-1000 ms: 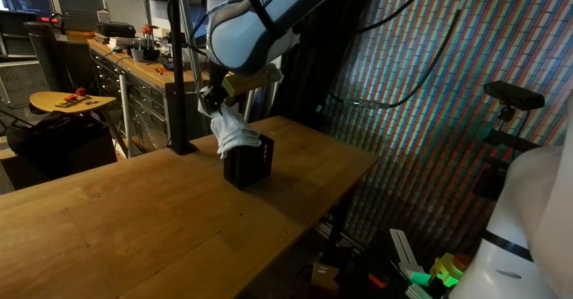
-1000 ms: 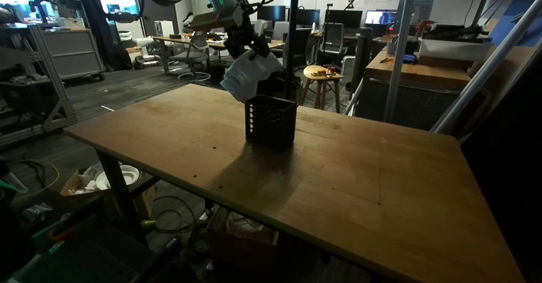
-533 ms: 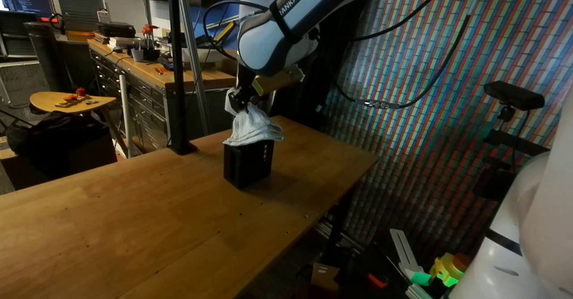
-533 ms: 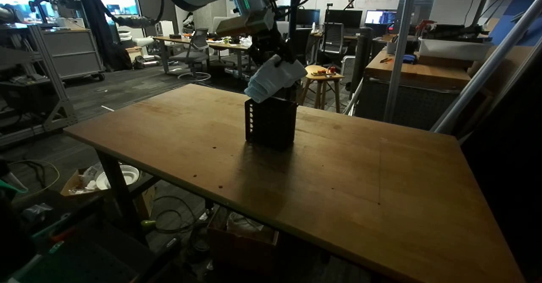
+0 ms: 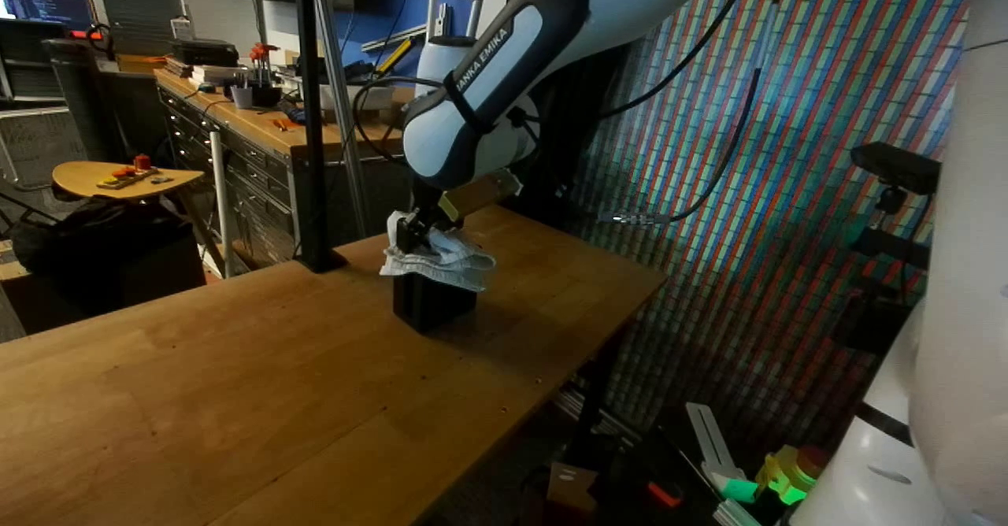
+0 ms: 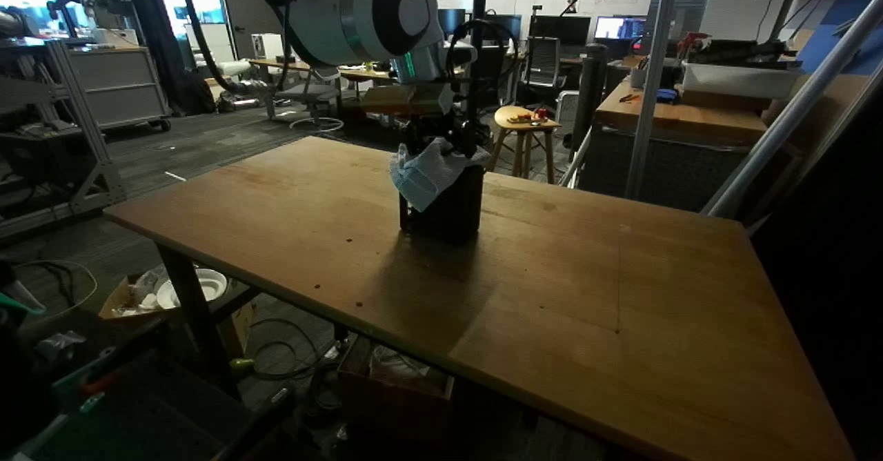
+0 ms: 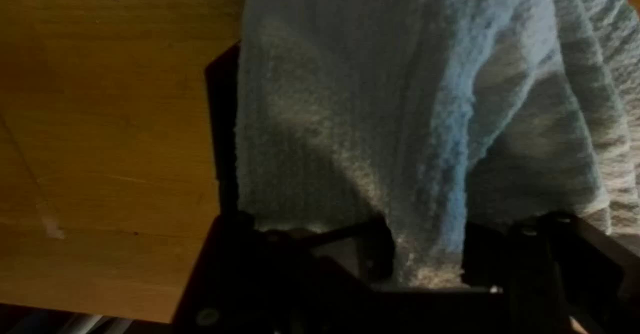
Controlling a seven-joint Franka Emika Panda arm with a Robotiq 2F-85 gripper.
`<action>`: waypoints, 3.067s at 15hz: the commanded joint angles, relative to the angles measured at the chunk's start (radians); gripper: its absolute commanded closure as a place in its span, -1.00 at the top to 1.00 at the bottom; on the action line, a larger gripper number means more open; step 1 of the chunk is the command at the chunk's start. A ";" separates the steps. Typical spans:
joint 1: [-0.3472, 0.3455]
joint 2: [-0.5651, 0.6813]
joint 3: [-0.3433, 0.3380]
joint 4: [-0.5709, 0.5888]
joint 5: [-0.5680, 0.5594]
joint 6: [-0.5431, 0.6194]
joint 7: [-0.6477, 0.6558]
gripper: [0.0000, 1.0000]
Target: Put the towel in the box
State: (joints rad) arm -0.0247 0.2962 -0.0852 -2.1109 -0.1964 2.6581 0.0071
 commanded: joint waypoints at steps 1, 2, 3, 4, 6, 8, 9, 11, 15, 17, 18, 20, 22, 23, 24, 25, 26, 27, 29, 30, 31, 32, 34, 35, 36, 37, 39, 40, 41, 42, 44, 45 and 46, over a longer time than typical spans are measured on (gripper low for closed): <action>-0.027 0.071 0.051 0.059 0.089 -0.008 -0.085 -0.84; -0.030 0.082 0.059 0.067 0.105 -0.007 -0.099 -0.84; -0.034 0.090 0.066 0.076 0.120 -0.008 -0.111 -0.84; -0.039 0.096 0.076 0.082 0.137 -0.009 -0.128 -0.84; -0.048 0.108 0.092 0.094 0.169 -0.010 -0.154 -0.83; -0.050 0.108 0.097 0.100 0.180 -0.012 -0.164 -0.82; -0.049 0.107 0.099 0.102 0.182 -0.014 -0.165 -0.82; -0.045 0.097 0.096 0.098 0.172 -0.016 -0.158 -0.83; -0.039 0.077 0.091 0.085 0.162 -0.017 -0.149 -0.83; -0.032 0.064 0.082 0.078 0.147 -0.018 -0.139 -0.82; -0.030 0.058 0.079 0.076 0.142 -0.017 -0.134 -0.83; -0.022 0.044 0.067 0.068 0.121 -0.016 -0.121 -0.78; -0.018 0.024 0.057 0.056 0.103 -0.016 -0.115 -0.71; -0.015 0.013 0.052 0.048 0.092 -0.015 -0.110 -0.63; -0.013 0.000 0.047 0.040 0.082 -0.016 -0.107 -0.57; -0.010 -0.014 0.041 0.029 0.069 -0.014 -0.100 -0.46; -0.005 -0.029 0.036 0.017 0.053 -0.016 -0.092 -0.22; -0.001 -0.049 0.030 0.004 0.037 -0.017 -0.083 -0.18; 0.010 -0.085 0.019 -0.019 -0.003 -0.023 -0.058 0.15; 0.013 -0.103 0.017 -0.032 -0.018 -0.025 -0.050 0.24; 0.019 -0.122 0.013 -0.043 -0.042 -0.030 -0.035 0.31; 0.023 -0.138 0.012 -0.053 -0.063 -0.035 -0.020 0.45; 0.031 -0.174 0.012 -0.069 -0.105 -0.052 0.005 0.56; 0.033 -0.193 0.015 -0.079 -0.127 -0.062 0.018 0.49; 0.035 -0.209 0.017 -0.085 -0.145 -0.072 0.033 0.46; 0.036 -0.223 0.019 -0.093 -0.167 -0.079 0.050 0.45; 0.036 -0.259 0.023 -0.110 -0.204 -0.101 0.079 -0.05; 0.036 -0.272 0.027 -0.117 -0.223 -0.111 0.091 -0.16; 0.034 -0.288 0.030 -0.124 -0.238 -0.120 0.096 -0.32; 0.031 -0.297 0.034 -0.129 -0.249 -0.127 0.099 -0.52; 0.026 -0.304 0.041 -0.139 -0.253 -0.129 0.088 -0.80; 0.024 -0.299 0.043 -0.143 -0.248 -0.121 0.084 -0.84; 0.023 -0.297 0.044 -0.148 -0.244 -0.112 0.081 -0.88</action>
State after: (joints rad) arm 0.0021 0.0288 -0.0503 -2.2271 -0.4226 2.5388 0.0776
